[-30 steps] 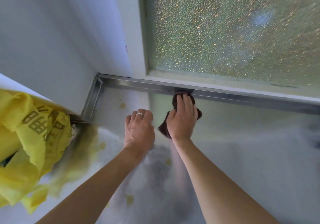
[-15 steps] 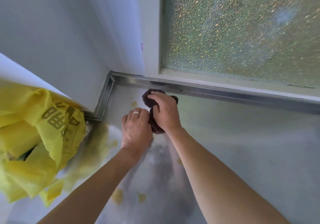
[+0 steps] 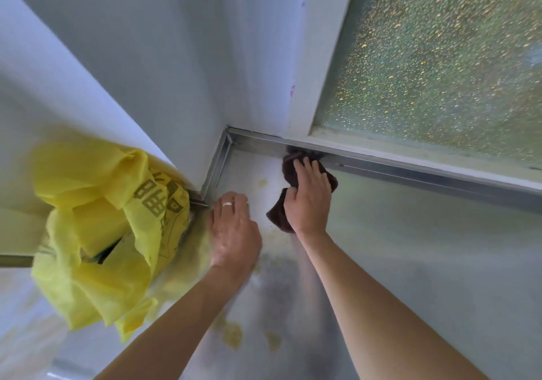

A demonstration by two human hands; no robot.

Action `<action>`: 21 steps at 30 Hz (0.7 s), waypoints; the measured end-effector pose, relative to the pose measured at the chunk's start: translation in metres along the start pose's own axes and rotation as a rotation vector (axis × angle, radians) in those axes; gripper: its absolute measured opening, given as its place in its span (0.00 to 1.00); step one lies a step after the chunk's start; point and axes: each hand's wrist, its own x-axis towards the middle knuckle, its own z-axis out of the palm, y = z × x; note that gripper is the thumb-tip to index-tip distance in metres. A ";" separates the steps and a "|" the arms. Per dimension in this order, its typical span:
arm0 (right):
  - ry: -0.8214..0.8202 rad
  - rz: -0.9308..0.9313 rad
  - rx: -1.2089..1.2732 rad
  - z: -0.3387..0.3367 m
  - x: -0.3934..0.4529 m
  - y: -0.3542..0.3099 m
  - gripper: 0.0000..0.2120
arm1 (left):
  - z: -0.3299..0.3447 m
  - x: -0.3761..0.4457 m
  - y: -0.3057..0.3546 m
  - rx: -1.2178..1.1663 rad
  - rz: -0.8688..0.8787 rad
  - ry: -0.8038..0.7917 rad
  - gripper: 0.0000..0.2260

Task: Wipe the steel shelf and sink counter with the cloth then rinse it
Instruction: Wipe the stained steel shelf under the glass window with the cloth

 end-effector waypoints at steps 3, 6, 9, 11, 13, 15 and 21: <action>-0.008 -0.048 0.062 0.014 0.007 -0.022 0.26 | -0.004 0.003 -0.018 0.005 0.038 0.068 0.11; -0.078 -0.157 0.098 0.022 0.010 -0.036 0.26 | -0.009 0.005 -0.032 -0.019 0.071 0.074 0.10; -0.147 -0.196 0.137 0.024 0.010 -0.045 0.26 | -0.013 0.004 -0.039 -0.010 0.083 0.043 0.12; -0.192 -0.209 0.173 0.022 0.006 -0.046 0.25 | -0.016 0.002 -0.042 -0.003 0.083 0.018 0.13; -0.228 -0.232 0.210 0.019 -0.004 -0.048 0.25 | -0.019 -0.001 -0.045 0.003 0.094 0.001 0.14; -0.241 -0.252 0.234 0.018 -0.018 -0.053 0.24 | -0.022 -0.005 -0.048 0.021 0.117 -0.011 0.14; -0.141 -0.157 0.345 0.021 -0.066 -0.071 0.20 | -0.034 -0.021 -0.053 0.014 0.220 -0.033 0.14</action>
